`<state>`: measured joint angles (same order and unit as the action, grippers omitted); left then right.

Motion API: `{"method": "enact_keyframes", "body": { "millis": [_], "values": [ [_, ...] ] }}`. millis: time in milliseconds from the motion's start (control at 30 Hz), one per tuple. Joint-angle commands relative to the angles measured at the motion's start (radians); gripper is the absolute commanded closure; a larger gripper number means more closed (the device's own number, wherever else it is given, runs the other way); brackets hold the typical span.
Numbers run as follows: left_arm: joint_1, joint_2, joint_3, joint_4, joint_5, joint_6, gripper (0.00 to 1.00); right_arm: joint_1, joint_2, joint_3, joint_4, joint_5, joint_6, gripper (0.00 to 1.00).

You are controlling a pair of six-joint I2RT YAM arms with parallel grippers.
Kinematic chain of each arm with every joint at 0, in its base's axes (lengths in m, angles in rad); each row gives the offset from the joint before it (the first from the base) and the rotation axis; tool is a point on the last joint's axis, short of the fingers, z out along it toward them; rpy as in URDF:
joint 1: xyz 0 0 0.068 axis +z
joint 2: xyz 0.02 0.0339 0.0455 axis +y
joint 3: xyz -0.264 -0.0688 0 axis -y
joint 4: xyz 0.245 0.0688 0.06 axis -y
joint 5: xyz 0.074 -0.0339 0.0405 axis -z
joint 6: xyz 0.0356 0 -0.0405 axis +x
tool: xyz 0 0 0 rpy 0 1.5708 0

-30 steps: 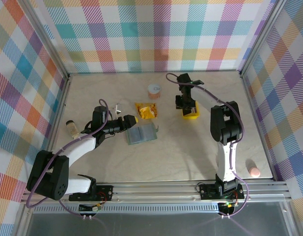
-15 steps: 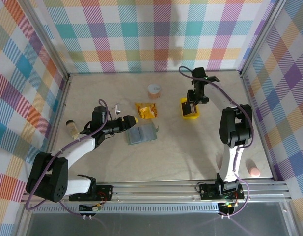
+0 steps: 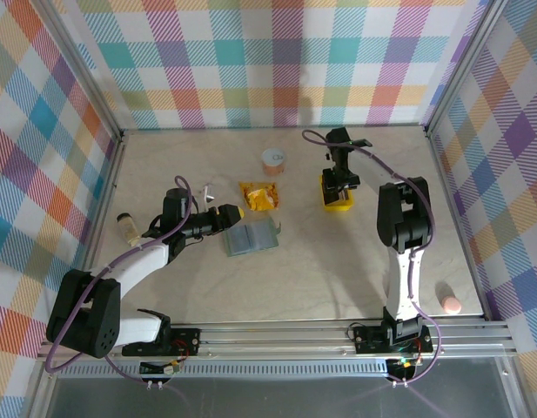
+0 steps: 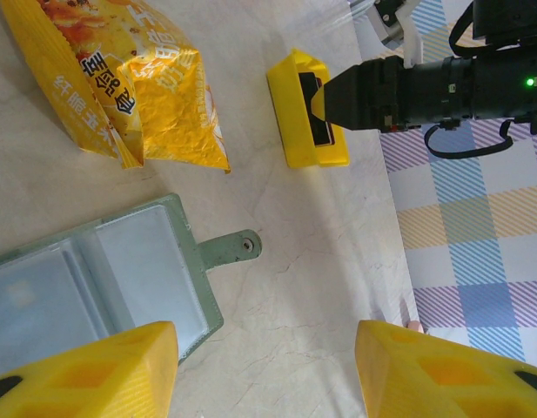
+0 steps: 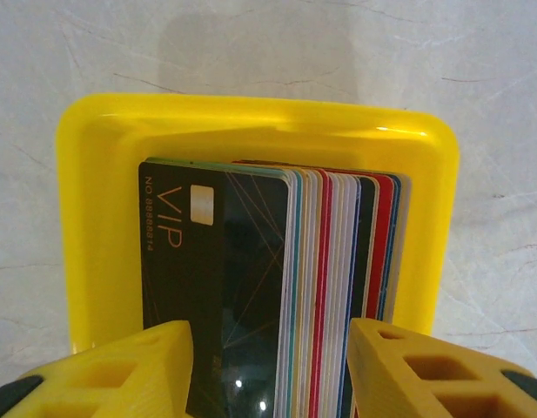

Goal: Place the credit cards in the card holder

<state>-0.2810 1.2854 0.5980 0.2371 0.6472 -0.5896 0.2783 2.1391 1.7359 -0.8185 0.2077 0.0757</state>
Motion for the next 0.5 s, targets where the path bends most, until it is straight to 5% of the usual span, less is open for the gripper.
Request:
{"method": "enact_keyframes", "body": {
  "millis": [0,467],
  "values": [
    [-0.003,0.006,-0.001,-0.008,0.026,0.017,0.44,0.008,0.026,0.040,-0.029,0.044,-0.027,0.52],
    [-0.003,0.017,0.006,-0.009,0.032,0.020,0.45,0.010,0.031,0.062,-0.016,0.093,-0.058,0.90]
  ]
}}
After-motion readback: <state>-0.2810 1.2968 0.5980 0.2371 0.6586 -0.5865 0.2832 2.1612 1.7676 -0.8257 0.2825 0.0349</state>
